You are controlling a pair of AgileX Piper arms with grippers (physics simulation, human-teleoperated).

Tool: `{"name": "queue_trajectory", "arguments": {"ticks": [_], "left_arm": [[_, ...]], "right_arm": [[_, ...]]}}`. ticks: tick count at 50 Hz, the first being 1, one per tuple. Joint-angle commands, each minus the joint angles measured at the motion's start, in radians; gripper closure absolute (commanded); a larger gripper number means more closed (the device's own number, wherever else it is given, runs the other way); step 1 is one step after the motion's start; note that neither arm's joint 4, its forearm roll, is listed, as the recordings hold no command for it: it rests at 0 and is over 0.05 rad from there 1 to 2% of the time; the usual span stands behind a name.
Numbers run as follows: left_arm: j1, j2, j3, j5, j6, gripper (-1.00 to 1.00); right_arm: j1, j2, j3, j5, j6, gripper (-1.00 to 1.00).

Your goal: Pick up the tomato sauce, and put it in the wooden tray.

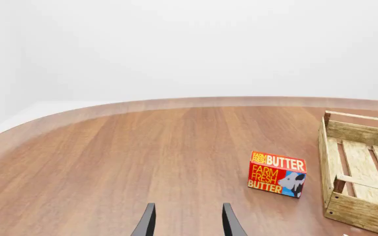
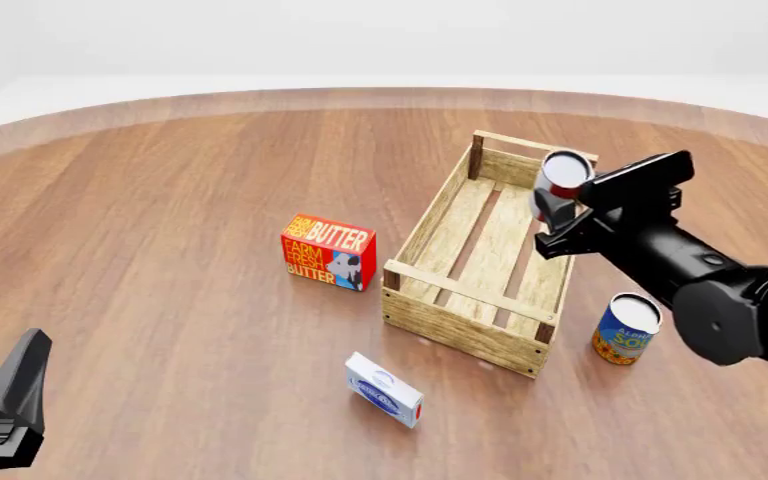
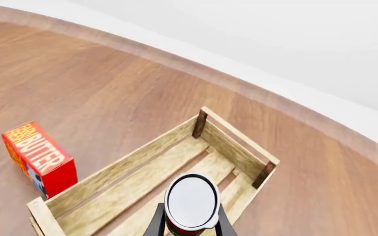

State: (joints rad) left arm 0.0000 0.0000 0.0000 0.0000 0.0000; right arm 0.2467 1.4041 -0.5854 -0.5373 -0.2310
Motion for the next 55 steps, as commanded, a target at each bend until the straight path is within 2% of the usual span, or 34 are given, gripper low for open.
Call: {"name": "queue_trajectory", "arguments": {"ticks": [1, 55], "left_arm": [[0.000, 0.000, 0.000, 0.000, 0.000, -1.00], [0.000, 0.000, 0.000, 0.000, 0.000, -1.00]], "right_arm": [[0.000, 0.053, -0.060, 0.009, 0.016, 1.00], [0.040, 0.337, -0.261, -0.004, 0.042, 1.00]]}}
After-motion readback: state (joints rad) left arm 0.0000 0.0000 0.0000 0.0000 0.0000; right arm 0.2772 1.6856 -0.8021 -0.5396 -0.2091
